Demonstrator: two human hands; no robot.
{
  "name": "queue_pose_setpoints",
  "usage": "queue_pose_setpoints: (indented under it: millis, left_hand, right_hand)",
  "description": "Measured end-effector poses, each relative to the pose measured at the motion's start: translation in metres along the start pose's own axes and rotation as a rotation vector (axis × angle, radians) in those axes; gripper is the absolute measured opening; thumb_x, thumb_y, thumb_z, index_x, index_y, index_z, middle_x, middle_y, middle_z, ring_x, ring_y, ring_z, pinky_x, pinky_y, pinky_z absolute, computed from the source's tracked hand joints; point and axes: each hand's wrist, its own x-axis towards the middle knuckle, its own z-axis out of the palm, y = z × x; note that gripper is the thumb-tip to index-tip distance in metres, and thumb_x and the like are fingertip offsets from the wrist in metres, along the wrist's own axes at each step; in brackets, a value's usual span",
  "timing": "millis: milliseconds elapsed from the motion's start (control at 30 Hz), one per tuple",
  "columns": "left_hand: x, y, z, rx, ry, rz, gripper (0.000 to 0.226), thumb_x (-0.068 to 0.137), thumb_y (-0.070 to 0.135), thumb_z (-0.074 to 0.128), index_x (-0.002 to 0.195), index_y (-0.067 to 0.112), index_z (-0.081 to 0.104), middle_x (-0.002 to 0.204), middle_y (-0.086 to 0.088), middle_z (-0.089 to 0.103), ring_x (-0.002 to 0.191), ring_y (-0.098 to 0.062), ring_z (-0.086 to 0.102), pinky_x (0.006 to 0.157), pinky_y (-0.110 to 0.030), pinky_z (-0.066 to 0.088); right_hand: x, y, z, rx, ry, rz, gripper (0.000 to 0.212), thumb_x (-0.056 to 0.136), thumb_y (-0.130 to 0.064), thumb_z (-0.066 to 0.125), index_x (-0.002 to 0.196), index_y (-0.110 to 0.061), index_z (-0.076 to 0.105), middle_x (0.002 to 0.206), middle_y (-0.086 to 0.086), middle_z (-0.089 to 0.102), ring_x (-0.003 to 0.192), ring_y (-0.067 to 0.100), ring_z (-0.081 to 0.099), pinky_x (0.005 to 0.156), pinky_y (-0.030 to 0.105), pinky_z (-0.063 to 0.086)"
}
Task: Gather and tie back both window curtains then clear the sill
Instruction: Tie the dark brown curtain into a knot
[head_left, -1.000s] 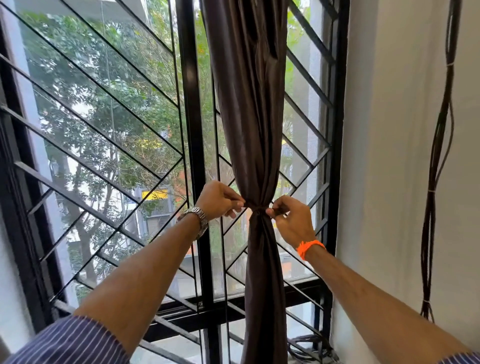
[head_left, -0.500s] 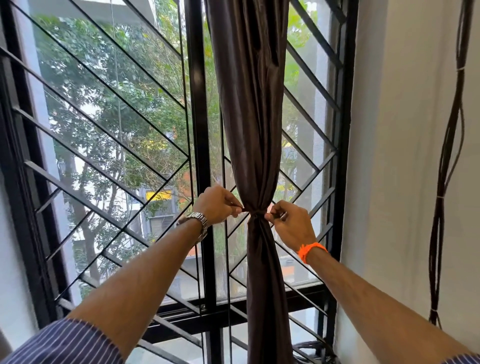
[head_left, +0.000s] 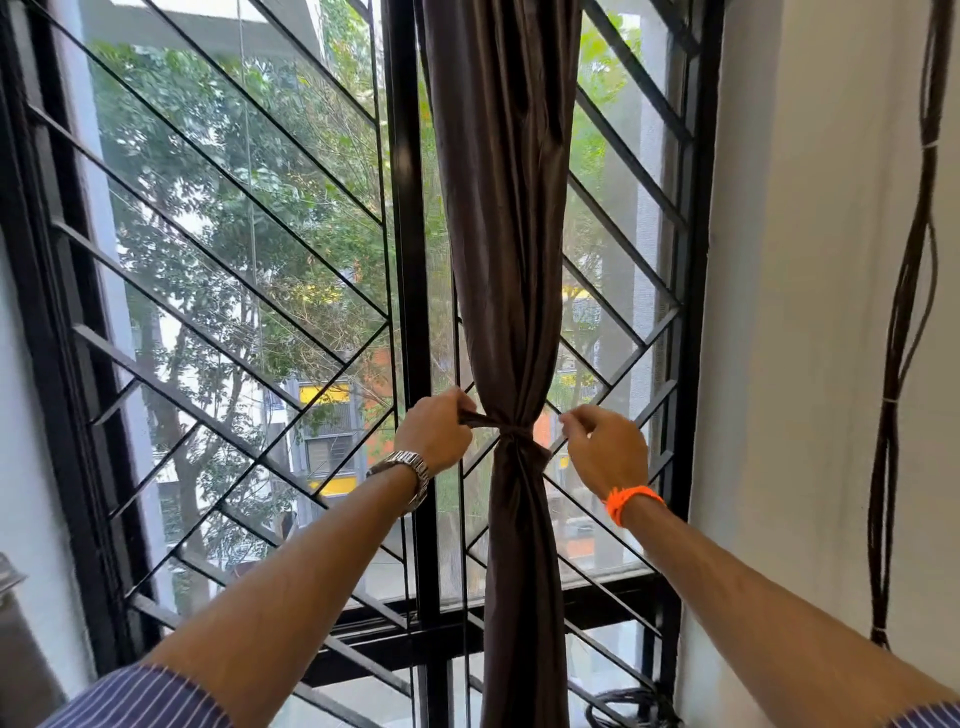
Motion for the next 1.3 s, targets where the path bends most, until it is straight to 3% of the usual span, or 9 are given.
queue_pose_setpoints:
  millis: [200, 367, 600, 700, 833, 933, 1033, 1100, 1300]
  left_hand:
    - [0.008, 0.018, -0.016, 0.02, 0.4, 0.102, 0.057, 0.078, -0.003, 0.051, 0.132, 0.014, 0.043, 0.118, -0.001, 0.054, 0.096, -0.014, 0.042, 0.072, -0.024, 0.039]
    - [0.015, 0.05, -0.034, -0.238, 0.637, 0.067, 0.044, 0.093, 0.023, 0.044, 0.136, 0.016, 0.039, 0.131, -0.004, 0.054, 0.11, -0.026, 0.053, 0.082, -0.033, 0.043]
    - [0.028, 0.093, -0.046, -0.307, 0.526, 0.071, 0.104, 0.073, 0.071, 0.06, 0.15, 0.036, -0.001, 0.154, 0.0, 0.031, 0.113, -0.032, 0.06, 0.081, -0.048, 0.054]
    - [0.037, 0.103, -0.052, -0.211, 0.447, 0.057, 0.118, 0.069, 0.069, 0.067, 0.151, 0.033, -0.01, 0.152, -0.007, 0.035, 0.108, -0.037, 0.061, 0.079, -0.046, 0.053]
    - [0.048, 0.1, -0.062, -0.073, 0.437, -0.052, 0.111, 0.078, 0.041, 0.071, 0.152, 0.026, -0.011, 0.128, -0.015, 0.058, 0.098, -0.038, 0.064, 0.075, -0.042, 0.053]
    - [0.05, 0.098, -0.07, -0.012, 0.45, -0.079, 0.106, 0.077, 0.02, 0.067, 0.152, 0.02, -0.008, 0.126, -0.015, 0.058, 0.09, -0.037, 0.065, 0.069, -0.04, 0.052]
    - [0.053, 0.101, -0.08, -0.002, 0.471, -0.078, 0.112, 0.072, 0.009, 0.068, 0.152, 0.018, -0.01, 0.153, -0.01, 0.031, 0.075, -0.027, 0.059, 0.058, -0.032, 0.041]
    - [0.061, 0.104, -0.088, -0.011, 0.522, -0.042, 0.113, 0.071, 0.008, 0.069, 0.152, 0.015, -0.01, 0.158, -0.008, 0.018, 0.076, -0.029, 0.061, 0.057, -0.03, 0.037]
    - [0.086, 0.112, -0.112, -0.182, 0.587, 0.048, 0.098, 0.087, 0.033, 0.061, 0.152, 0.025, -0.012, 0.137, -0.014, 0.054, 0.091, -0.029, 0.067, 0.062, -0.032, 0.047]
  right_hand:
    - [0.027, -0.015, -0.018, -0.022, 0.164, -0.126, 0.028, 0.091, -0.026, 0.058, 0.117, -0.025, 0.067, 0.115, 0.002, 0.07, 0.116, 0.02, 0.056, 0.103, 0.042, 0.044]
    - [0.034, -0.043, -0.028, 0.197, 0.061, -0.156, 0.038, 0.093, -0.027, 0.061, 0.13, -0.025, 0.055, 0.13, -0.002, 0.062, 0.11, 0.017, 0.063, 0.098, 0.038, 0.05]
    - [0.035, -0.083, 0.0, 0.489, -0.33, -0.227, 0.11, 0.07, -0.025, 0.083, 0.153, -0.026, 0.01, 0.144, -0.007, 0.048, 0.112, 0.009, 0.061, 0.085, 0.02, 0.055]
    - [0.035, -0.097, 0.005, 0.469, -0.295, -0.211, 0.083, 0.075, -0.004, 0.076, 0.145, -0.01, 0.031, 0.109, -0.005, 0.062, 0.095, 0.017, 0.067, 0.066, 0.005, 0.048]
    - [0.045, -0.102, 0.0, 0.496, -0.187, -0.227, 0.044, 0.067, 0.004, 0.053, 0.101, -0.016, 0.07, 0.086, -0.006, 0.072, 0.085, 0.019, 0.07, 0.076, 0.036, 0.059]
    - [0.071, -0.111, -0.014, 0.554, 0.03, -0.102, 0.032, 0.059, -0.004, 0.048, 0.067, -0.024, 0.072, 0.07, -0.004, 0.073, 0.072, 0.013, 0.07, 0.077, 0.041, 0.059]
    - [0.097, -0.146, -0.034, 0.652, 0.128, -0.097, 0.016, 0.08, -0.005, 0.062, 0.091, -0.014, 0.069, 0.089, -0.001, 0.072, 0.083, 0.012, 0.068, 0.083, 0.041, 0.058]
    - [0.113, -0.175, -0.041, 0.681, 0.08, -0.172, 0.034, 0.086, -0.02, 0.071, 0.117, -0.013, 0.059, 0.116, 0.002, 0.066, 0.101, 0.014, 0.064, 0.089, 0.034, 0.056]
    - [0.145, -0.236, -0.038, 0.572, 0.025, -0.274, 0.088, 0.082, -0.048, 0.071, 0.152, -0.018, 0.026, 0.138, 0.003, 0.058, 0.122, 0.022, 0.058, 0.104, 0.031, 0.046]
